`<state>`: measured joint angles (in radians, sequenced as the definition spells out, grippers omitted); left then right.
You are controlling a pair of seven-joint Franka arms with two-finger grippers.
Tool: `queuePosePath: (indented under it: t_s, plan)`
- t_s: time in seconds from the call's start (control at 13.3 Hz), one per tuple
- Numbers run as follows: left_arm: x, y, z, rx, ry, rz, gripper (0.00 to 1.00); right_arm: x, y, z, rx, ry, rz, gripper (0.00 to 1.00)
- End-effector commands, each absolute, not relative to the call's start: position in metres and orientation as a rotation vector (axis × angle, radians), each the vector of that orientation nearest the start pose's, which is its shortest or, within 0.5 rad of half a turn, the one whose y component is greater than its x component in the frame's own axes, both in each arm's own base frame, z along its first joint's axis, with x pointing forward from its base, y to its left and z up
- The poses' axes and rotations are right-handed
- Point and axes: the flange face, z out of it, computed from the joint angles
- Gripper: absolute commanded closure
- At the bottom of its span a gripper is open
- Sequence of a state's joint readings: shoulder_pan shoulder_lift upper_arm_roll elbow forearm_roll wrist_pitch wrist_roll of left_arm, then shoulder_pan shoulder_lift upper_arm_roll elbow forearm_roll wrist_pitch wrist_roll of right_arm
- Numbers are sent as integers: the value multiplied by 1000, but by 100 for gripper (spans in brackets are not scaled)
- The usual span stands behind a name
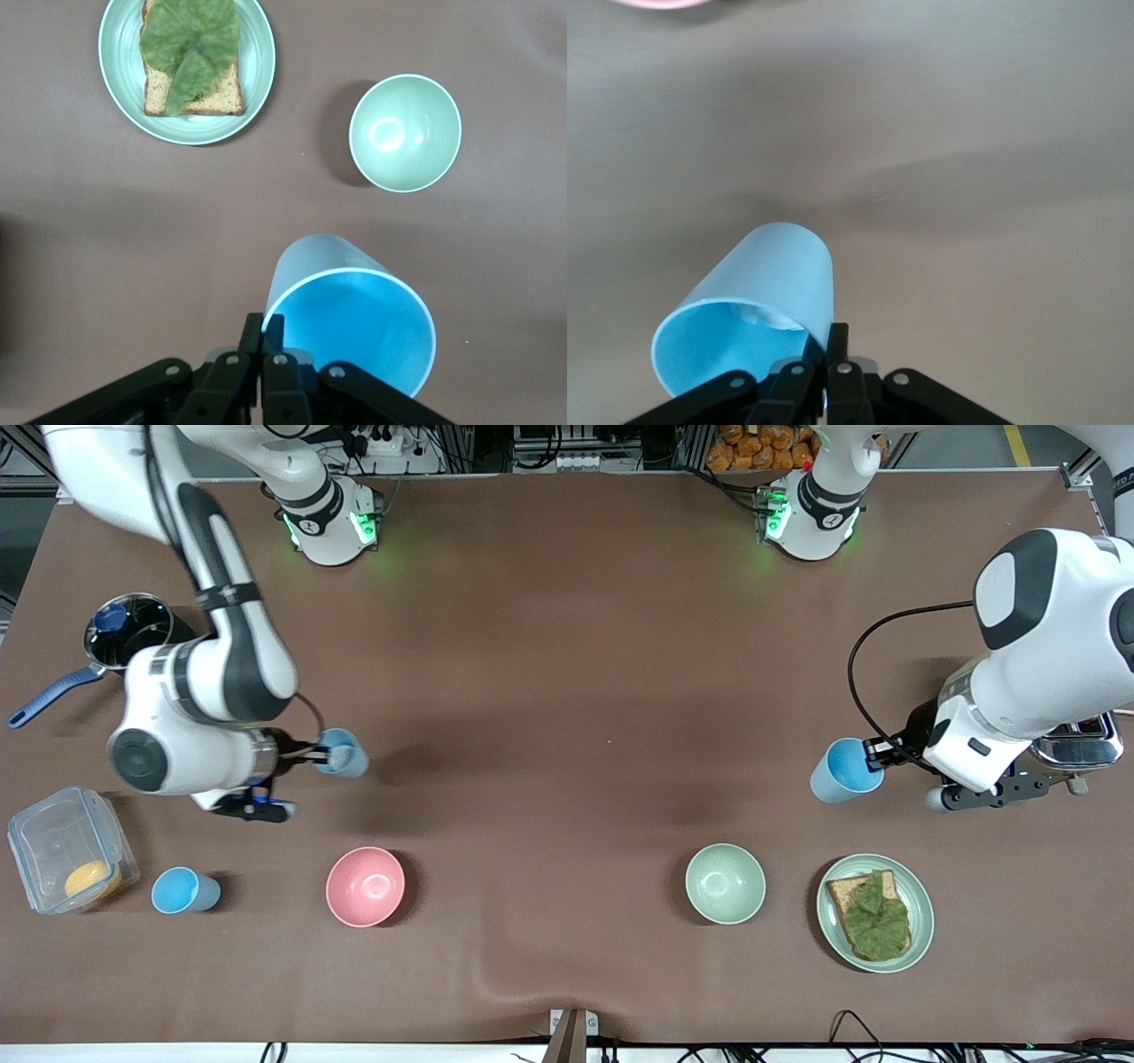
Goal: Stack blue cups with both arms
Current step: 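Carry both cups to mid-table and set the right gripper's cup down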
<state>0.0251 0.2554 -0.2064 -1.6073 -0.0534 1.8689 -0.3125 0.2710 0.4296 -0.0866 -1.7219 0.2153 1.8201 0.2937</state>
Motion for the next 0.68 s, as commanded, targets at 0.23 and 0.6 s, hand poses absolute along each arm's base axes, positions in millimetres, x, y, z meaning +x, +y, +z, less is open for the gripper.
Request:
queuePosePath:
  t_s: [0.23, 0.6]
  plan:
    - [625, -146, 486, -3236, -329, 50, 100, 593, 308, 314, -2916, 564, 518, 100]
    - [621, -171, 473, -3226, -376, 88, 100, 568, 399, 273, -2900, 679, 411, 100]
